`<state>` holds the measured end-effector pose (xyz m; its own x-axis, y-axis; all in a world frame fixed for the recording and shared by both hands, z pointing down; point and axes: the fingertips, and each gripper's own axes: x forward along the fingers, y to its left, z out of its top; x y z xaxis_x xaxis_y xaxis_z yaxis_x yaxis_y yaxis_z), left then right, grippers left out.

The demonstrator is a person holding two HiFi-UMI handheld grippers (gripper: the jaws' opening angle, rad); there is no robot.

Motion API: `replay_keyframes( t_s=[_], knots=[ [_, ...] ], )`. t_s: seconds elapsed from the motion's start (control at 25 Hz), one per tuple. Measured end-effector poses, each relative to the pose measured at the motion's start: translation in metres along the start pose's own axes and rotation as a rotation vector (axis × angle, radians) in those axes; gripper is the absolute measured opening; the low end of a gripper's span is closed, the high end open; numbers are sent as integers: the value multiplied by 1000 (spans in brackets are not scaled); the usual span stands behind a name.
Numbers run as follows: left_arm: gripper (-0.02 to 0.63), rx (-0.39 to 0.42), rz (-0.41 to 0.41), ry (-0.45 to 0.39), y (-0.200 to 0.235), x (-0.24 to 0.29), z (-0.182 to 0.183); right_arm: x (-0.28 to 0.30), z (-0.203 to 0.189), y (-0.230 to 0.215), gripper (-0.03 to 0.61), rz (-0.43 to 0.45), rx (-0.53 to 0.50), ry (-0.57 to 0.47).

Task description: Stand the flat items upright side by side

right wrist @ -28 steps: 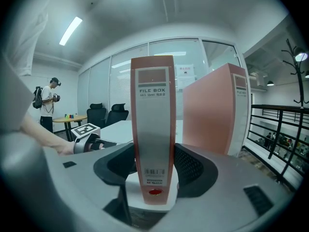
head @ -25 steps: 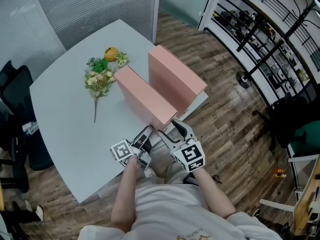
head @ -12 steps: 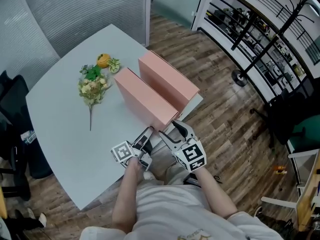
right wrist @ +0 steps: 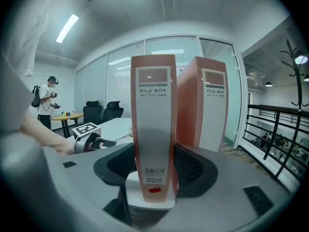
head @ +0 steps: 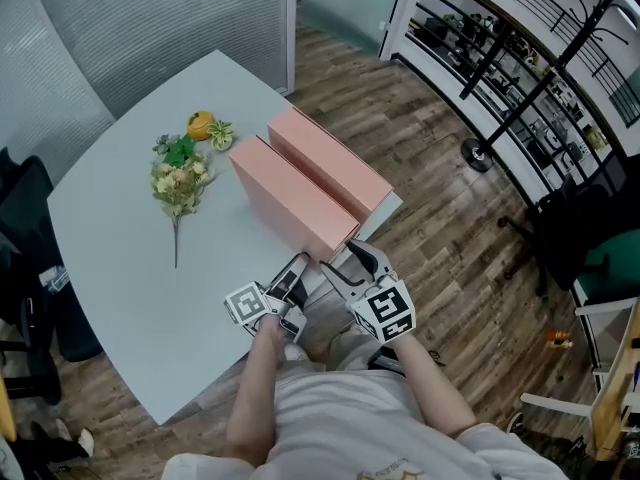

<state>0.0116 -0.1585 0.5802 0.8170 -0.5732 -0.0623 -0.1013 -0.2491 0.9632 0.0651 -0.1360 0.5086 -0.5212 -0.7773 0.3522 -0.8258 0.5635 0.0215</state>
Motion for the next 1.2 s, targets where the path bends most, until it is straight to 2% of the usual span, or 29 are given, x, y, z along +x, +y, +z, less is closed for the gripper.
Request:
replay_keyframes(
  t_s=[0.48, 0.68, 0.92, 1.12, 1.2],
  knots=[
    [212, -36, -11, -1, -1, 14, -5, -3, -1, -14, 267, -6, -3, 7],
    [212, 18, -9, 11, 0, 16, -3, -4, 0, -16, 267, -7, -7, 13],
    [212, 12, -11, 5, -1, 18, 1, -1, 0, -17, 267, -16, -4, 11],
    [209, 8, 21, 6, -1, 13, 0, -4, 0, -16, 267, -25, -2, 7],
    [209, 51, 5, 11, -8, 12, 3, -10, -3, -16, 267, -33, -2, 9]
  ],
)
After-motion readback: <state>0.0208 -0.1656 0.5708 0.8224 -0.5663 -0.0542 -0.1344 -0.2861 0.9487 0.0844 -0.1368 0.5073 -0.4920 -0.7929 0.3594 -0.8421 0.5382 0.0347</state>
